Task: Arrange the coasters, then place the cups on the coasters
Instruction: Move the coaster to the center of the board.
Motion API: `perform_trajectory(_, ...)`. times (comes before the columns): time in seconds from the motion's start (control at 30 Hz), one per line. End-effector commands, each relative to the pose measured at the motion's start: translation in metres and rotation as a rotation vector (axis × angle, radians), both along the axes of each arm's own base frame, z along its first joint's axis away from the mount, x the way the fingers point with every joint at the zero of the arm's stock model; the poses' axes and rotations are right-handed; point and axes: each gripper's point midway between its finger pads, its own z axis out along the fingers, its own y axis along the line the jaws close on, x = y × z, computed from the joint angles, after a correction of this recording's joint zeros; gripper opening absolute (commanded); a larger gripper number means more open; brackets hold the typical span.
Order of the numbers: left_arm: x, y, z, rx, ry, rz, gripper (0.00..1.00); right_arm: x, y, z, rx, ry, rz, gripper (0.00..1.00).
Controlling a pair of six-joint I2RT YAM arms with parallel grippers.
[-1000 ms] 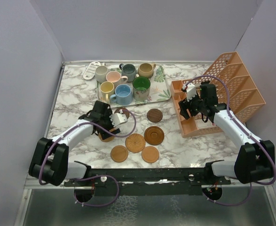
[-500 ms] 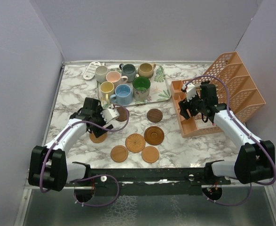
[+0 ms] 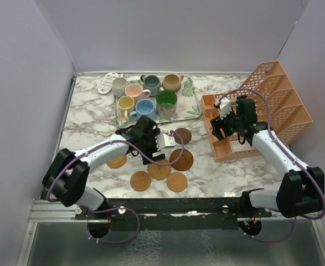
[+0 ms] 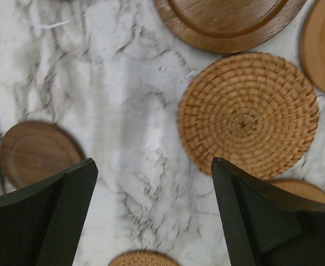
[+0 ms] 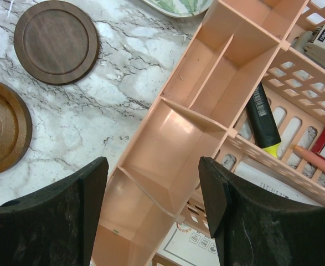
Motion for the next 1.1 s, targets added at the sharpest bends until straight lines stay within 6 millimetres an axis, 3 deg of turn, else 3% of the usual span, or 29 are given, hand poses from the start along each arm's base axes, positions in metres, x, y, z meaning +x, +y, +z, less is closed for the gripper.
perform_trajectory(0.0,-0.009,-0.038,-0.011,-0.010,0.012,-0.097,0.88,0.000,-0.005,0.003,-0.015,-0.023,-0.006,0.67)
perform_trajectory(0.2,-0.029,-0.047,-0.042,0.078,0.045,-0.185,0.86,0.000,-0.008,0.002,-0.024,-0.026,-0.016,0.67)
perform_trajectory(0.33,-0.059,-0.044,-0.051,0.092,0.116,-0.245,0.86,-0.001,-0.006,0.001,-0.021,-0.017,-0.001,0.67)
perform_trajectory(0.53,-0.100,-0.026,-0.058,0.160,0.188,-0.318,0.86,-0.003,-0.006,0.000,-0.026,-0.017,0.006,0.67)
perform_trajectory(0.63,-0.110,-0.022,-0.052,0.171,0.185,-0.355,0.86,-0.002,-0.007,-0.005,-0.033,-0.005,0.003,0.67)
perform_trajectory(0.83,-0.102,-0.050,-0.026,0.098,0.171,-0.359,0.86,-0.004,-0.006,-0.012,-0.037,0.021,0.024,0.67)
perform_trajectory(1.07,-0.061,-0.099,0.007,0.015,0.058,-0.347,0.82,-0.005,-0.005,-0.012,-0.024,0.026,0.031,0.66)
